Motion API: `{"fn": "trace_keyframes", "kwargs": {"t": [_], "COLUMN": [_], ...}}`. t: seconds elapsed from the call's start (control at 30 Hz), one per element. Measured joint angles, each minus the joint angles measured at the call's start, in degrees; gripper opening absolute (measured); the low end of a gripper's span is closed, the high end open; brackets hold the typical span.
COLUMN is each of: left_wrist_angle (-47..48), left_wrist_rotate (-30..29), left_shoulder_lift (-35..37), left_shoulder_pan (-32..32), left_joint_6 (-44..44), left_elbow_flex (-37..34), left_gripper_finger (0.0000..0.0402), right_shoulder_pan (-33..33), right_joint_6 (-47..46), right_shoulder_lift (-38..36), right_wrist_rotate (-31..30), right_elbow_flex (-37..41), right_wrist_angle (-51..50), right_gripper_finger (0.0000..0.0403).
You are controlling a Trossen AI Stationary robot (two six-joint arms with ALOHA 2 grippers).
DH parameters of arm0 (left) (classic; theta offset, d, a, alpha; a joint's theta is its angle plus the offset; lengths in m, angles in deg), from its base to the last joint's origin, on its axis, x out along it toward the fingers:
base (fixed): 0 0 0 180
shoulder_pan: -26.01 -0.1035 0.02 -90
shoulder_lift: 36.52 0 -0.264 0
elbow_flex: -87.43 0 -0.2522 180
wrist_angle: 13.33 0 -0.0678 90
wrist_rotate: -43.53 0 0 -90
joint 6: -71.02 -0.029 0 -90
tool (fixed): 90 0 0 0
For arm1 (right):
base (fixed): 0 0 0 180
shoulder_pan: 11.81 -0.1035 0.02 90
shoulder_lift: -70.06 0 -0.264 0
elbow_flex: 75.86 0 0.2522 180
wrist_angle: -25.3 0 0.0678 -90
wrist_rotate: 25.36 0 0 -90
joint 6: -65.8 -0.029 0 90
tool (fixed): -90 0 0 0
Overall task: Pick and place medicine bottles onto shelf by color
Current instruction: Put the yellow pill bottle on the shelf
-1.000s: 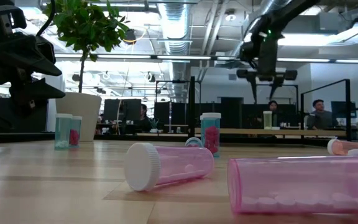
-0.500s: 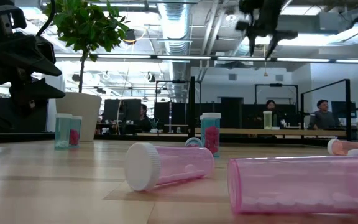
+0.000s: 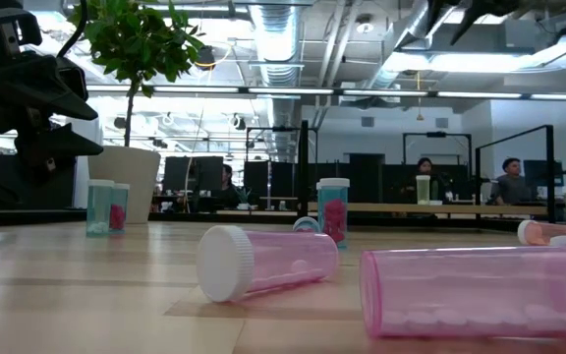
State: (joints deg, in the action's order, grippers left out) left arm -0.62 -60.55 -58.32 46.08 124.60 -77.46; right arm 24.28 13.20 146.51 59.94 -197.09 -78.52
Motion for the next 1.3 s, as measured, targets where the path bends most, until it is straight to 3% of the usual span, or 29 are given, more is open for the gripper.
{"fn": "trace_keyframes", "kwargs": {"t": [0.3, 0.63, 1.03, 1.3], "left_wrist_angle": [0.00, -0.01, -0.01, 0.01], "left_wrist_rotate": [0.01, 0.00, 0.01, 0.01], "left_shoulder_lift": [0.01, 0.00, 0.01, 0.01], "left_shoulder_pan": [0.00, 0.00, -0.01, -0.01], "left_joint_6": [0.00, 0.00, 0.00, 0.00], "left_elbow_flex": [0.01, 0.00, 0.01, 0.01], "left_gripper_finger": [0.0180, 0.0180, 0.0180, 0.0180], "right_shoulder_pan": [-11.29, -22.04, -34.28, -38.08], "right_joint_6": [-3.59, -18.82, -31.09, -37.28], "right_shoulder_lift": [-7.28, -8.76, -8.77, -8.77], "right_wrist_rotate": [2.23, 2.10, 4.37, 7.54], "right_elbow_flex": [13.01, 30.63, 49.18, 55.56], "right_wrist_angle": [0.04, 0.66, 15.28, 20.21], "right_gripper_finger": [0.0245, 0.0245, 0.0245, 0.0245]}}
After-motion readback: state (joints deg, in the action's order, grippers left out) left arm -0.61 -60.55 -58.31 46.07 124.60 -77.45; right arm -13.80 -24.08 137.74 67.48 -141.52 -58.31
